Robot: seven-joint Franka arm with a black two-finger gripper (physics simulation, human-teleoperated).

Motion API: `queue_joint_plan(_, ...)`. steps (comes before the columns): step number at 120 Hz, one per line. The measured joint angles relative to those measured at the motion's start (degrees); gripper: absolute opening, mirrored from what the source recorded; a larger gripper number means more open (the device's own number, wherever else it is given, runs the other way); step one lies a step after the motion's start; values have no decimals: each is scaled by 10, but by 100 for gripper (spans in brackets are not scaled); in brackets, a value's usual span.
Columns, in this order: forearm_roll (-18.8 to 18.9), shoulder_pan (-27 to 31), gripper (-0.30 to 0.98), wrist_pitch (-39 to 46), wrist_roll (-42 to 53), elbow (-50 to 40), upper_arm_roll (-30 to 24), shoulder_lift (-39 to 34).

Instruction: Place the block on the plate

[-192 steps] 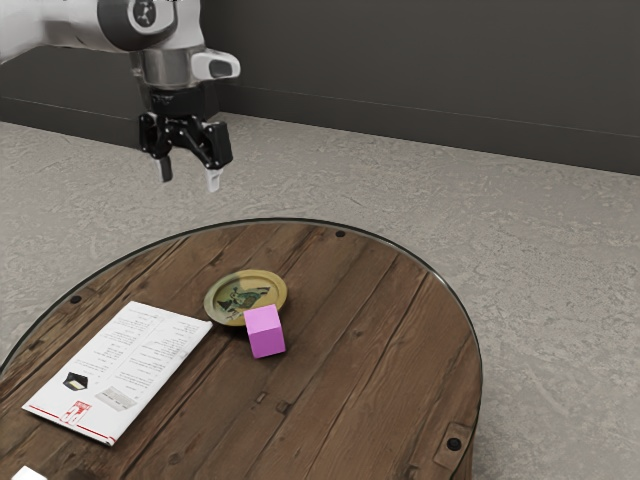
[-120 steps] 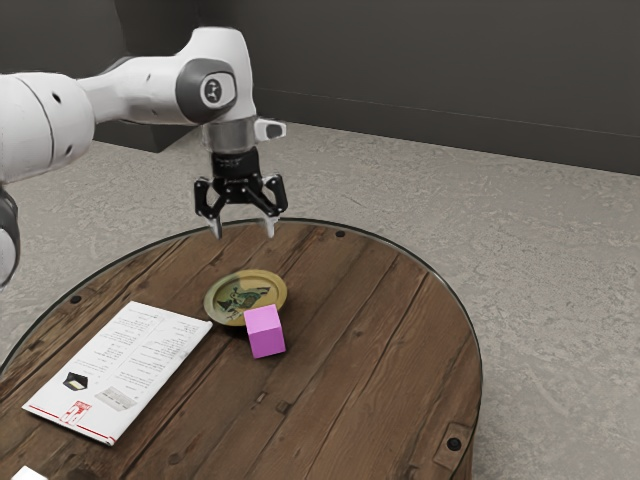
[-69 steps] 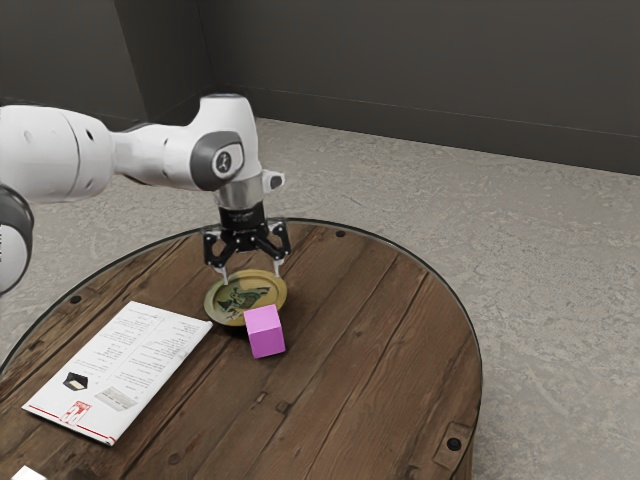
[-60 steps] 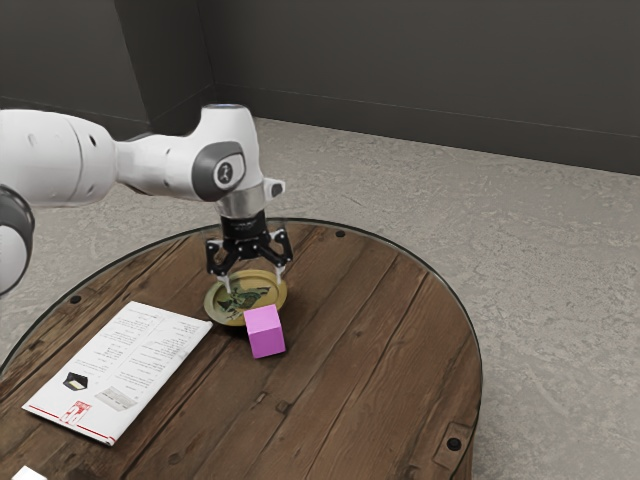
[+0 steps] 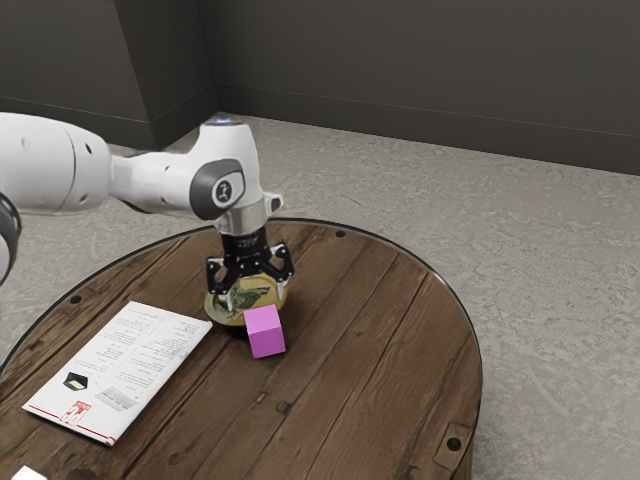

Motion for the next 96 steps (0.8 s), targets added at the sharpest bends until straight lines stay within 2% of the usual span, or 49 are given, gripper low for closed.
queue_joint_plan(85,-1,-3,69,13,-27,-5,-5,41)
queue_joint_plan(96,-4,-3,66,16,-29,-5,-5,44)
